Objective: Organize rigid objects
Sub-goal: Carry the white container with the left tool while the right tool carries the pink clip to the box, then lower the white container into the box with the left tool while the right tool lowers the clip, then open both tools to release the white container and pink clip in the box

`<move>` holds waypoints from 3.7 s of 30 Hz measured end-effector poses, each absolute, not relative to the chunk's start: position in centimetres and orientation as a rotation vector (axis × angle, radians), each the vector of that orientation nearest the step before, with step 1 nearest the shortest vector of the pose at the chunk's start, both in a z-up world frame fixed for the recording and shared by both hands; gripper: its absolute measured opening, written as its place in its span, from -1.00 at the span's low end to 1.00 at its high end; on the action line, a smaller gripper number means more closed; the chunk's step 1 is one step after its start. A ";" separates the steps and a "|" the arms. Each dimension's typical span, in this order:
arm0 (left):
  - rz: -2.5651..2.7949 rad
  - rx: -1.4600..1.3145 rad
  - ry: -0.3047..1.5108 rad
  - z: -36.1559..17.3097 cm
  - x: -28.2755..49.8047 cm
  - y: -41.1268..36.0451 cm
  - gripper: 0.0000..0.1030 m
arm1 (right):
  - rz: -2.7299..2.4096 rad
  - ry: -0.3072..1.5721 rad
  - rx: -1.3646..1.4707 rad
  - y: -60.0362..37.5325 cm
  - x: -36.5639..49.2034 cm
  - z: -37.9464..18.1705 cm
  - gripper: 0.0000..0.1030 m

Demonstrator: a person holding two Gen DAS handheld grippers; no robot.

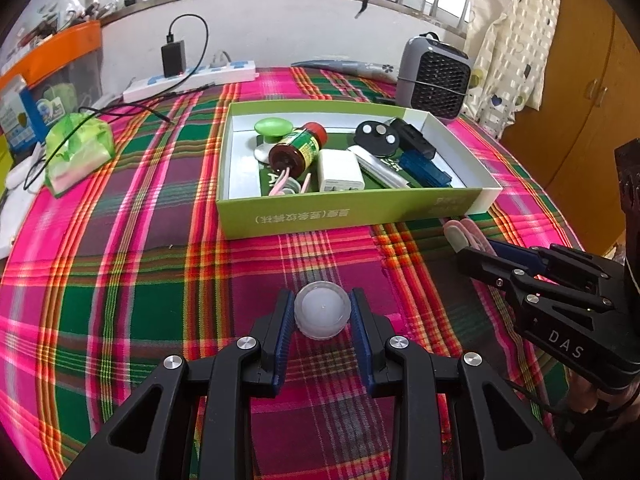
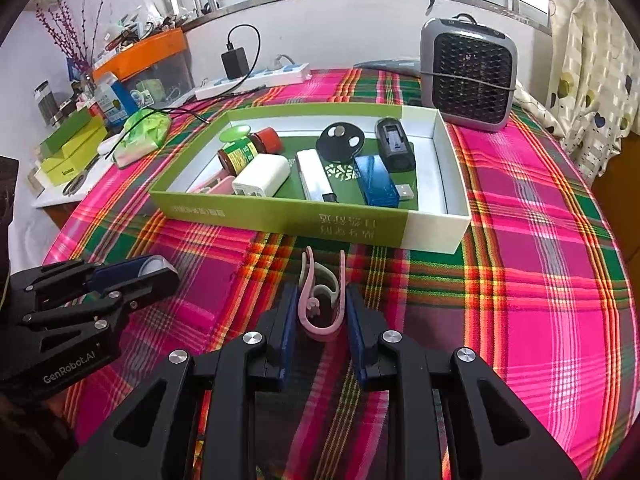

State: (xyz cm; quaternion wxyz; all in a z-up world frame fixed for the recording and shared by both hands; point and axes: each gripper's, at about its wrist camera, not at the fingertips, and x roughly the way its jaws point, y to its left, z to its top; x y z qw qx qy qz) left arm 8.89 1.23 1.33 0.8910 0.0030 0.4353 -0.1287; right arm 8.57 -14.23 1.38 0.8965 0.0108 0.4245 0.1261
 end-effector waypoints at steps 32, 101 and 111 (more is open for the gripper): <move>-0.285 0.028 0.822 5.7 13.6 -0.6 -0.48 | 0.254 0.792 -0.001 -16.4 12.0 5.8 -0.52; -0.276 0.084 0.925 2.9 21.8 -4.5 -0.33 | 0.268 0.894 0.018 -18.0 19.1 2.4 -0.40; -0.261 0.072 0.906 3.7 20.4 -4.3 -0.32 | 0.255 0.872 0.028 -18.1 18.4 2.9 -0.33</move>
